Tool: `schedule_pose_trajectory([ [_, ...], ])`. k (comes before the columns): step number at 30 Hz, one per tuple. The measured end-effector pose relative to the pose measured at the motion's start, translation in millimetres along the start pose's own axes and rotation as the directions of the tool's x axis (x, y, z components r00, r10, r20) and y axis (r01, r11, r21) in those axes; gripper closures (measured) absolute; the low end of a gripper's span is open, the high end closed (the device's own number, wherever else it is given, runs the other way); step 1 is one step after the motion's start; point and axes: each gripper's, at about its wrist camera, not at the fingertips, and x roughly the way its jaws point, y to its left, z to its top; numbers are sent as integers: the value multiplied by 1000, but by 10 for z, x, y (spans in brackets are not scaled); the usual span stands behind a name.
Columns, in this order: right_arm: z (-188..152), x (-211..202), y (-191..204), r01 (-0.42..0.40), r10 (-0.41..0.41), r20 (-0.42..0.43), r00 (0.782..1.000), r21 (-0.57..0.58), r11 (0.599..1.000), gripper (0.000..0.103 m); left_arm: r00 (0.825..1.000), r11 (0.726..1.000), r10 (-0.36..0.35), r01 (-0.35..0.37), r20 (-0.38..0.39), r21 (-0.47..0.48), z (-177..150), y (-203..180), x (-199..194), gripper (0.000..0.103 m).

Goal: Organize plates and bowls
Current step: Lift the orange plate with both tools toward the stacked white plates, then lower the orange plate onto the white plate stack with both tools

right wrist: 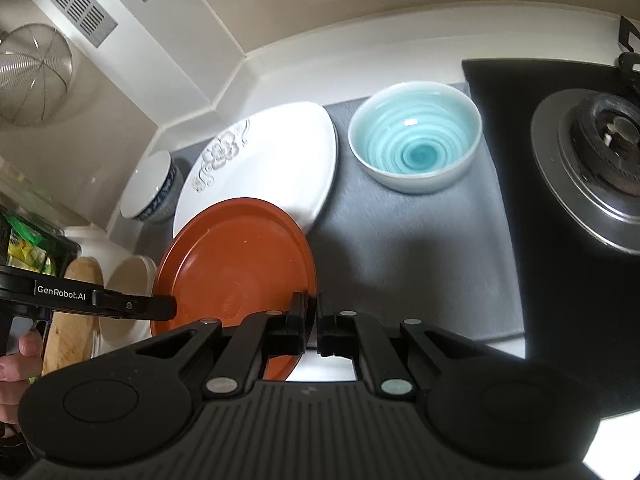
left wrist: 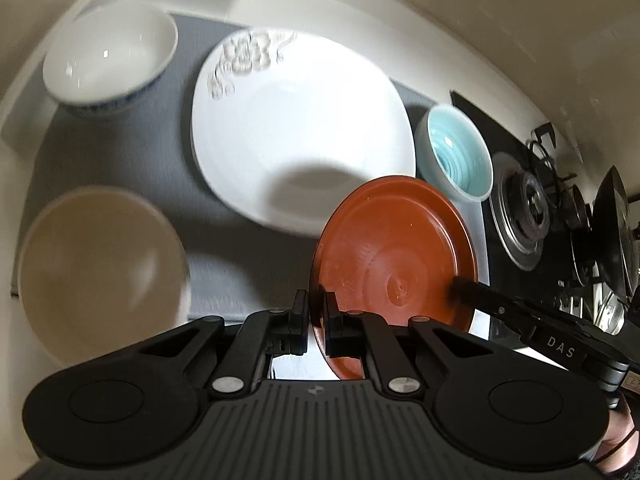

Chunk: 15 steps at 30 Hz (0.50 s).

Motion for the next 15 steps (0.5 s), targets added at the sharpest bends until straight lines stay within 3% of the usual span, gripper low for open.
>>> schedule_pose_trajectory([
  [7, 351, 270, 65, 17, -17, -11, 1000, 7, 1000, 97, 999, 999, 22, -21, 44, -24, 410, 82, 63, 96],
  [15, 681, 649, 157, 102, -102, 9, 995, -18, 995, 98, 996, 996, 31, -24, 86, -83, 755, 212, 279, 96],
])
